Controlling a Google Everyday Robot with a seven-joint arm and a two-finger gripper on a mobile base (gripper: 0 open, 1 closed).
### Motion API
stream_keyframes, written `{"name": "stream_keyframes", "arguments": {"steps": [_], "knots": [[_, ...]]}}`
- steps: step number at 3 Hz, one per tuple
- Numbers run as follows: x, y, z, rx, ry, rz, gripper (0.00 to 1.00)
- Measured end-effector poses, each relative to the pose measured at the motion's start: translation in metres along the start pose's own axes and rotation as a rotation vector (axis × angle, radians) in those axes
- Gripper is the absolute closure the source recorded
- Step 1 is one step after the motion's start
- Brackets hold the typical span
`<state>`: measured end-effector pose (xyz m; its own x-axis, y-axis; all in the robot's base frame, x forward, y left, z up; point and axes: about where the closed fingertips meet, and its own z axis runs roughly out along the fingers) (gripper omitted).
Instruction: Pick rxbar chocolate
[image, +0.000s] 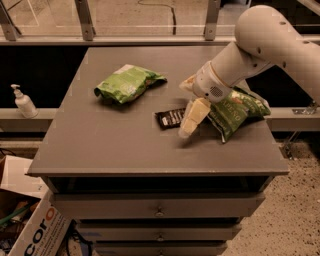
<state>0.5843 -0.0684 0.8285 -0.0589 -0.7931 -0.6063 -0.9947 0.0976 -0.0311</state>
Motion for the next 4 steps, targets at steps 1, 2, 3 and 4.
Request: {"name": "stream_keyframes", "arguments": {"steps": [1, 2, 3, 4], "knots": [[0.0042, 0.0013, 0.0060, -0.004, 0.015, -0.001, 0.19], [0.0089, 0.0019, 0.0089, -0.007, 0.023, 0.007, 0.42], [0.0097, 0.0007, 0.0077, -0.003, 0.024, 0.011, 0.65], [0.0101, 0.0005, 0.0070, -0.001, 0.024, 0.014, 0.88]]}}
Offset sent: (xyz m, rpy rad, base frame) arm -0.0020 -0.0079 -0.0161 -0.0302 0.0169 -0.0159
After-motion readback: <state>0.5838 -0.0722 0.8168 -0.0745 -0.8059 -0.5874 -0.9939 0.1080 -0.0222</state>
